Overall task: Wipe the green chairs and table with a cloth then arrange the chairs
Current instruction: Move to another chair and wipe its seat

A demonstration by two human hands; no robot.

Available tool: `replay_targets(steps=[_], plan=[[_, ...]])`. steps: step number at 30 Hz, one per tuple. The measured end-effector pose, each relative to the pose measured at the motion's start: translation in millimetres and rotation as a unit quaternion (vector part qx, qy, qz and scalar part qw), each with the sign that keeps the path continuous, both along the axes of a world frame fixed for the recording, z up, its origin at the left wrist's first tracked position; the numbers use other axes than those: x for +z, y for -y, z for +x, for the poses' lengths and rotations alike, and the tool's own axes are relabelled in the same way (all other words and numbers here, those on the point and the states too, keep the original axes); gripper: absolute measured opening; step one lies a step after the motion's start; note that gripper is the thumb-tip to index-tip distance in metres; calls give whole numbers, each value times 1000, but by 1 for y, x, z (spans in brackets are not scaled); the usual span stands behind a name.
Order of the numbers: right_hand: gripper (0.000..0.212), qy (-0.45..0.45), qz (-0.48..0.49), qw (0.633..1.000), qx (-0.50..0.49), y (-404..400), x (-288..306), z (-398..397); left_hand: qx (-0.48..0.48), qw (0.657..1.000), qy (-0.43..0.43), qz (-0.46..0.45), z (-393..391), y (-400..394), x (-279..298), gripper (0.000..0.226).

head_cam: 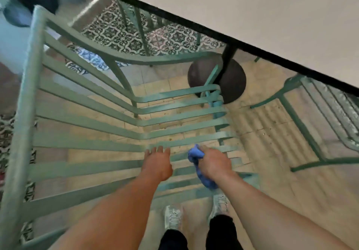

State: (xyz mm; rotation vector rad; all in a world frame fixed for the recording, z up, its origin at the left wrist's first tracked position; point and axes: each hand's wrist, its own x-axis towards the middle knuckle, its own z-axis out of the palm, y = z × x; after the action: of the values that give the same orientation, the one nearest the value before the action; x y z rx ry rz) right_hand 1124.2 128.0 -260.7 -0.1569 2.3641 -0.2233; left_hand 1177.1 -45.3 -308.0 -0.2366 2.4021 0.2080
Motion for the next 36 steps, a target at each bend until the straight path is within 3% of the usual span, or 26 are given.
replay_targets(steps=[5, 9, 15, 28, 36], plan=[[50, -62, 3, 998, -32, -30, 69, 14, -63, 996, -56, 8, -14, -28, 74, 73], [68, -87, 30, 995, -46, -63, 110, 31, -145, 987, -66, 17, -23, -77, 127, 82], [79, -113, 32, 980, -162, -162, 142, 79, -292, 953, -74, 17, -22, -176, 174, 91], [75, -80, 88, 905, -409, -430, 161, 240, -500, 859, -86, 67, 61, -480, 201, 89], [56, -46, 30, 869, -492, -572, 172, 299, -570, 815, -85, 56, 98, -628, 209, 83]])
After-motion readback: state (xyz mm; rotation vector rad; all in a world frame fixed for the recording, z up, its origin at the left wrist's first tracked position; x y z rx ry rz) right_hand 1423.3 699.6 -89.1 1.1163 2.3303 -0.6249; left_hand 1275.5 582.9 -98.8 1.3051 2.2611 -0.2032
